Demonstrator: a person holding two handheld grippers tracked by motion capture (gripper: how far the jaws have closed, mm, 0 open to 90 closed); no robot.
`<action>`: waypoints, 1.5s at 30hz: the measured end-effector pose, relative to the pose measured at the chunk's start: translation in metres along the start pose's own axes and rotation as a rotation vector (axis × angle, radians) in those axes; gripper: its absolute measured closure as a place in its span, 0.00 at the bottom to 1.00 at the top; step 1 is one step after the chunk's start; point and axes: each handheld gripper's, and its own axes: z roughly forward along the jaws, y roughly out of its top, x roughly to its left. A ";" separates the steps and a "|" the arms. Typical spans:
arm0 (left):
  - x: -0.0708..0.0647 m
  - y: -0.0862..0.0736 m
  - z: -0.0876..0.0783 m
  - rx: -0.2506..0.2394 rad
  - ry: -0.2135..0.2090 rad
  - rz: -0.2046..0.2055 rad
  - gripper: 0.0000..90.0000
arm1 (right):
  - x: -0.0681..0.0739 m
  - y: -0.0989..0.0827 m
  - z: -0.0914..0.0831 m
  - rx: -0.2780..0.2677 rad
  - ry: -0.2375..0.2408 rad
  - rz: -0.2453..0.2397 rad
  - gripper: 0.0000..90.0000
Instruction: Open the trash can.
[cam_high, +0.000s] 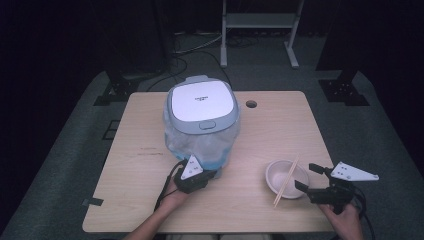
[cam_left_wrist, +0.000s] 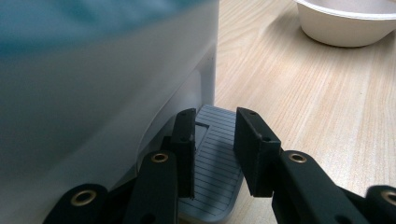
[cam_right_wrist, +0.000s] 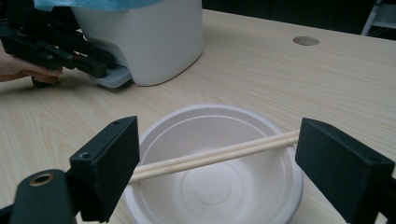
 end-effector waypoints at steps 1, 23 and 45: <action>0.000 0.000 0.000 0.002 -0.003 -0.002 0.77 | 0.000 0.000 0.000 0.000 0.000 0.001 0.14; -0.001 0.001 0.007 0.088 -0.013 -0.026 0.79 | -0.002 0.011 0.007 0.085 0.039 0.092 0.14; 0.000 0.002 0.009 0.109 -0.018 -0.047 0.78 | -0.012 0.016 0.028 0.321 0.049 0.277 0.35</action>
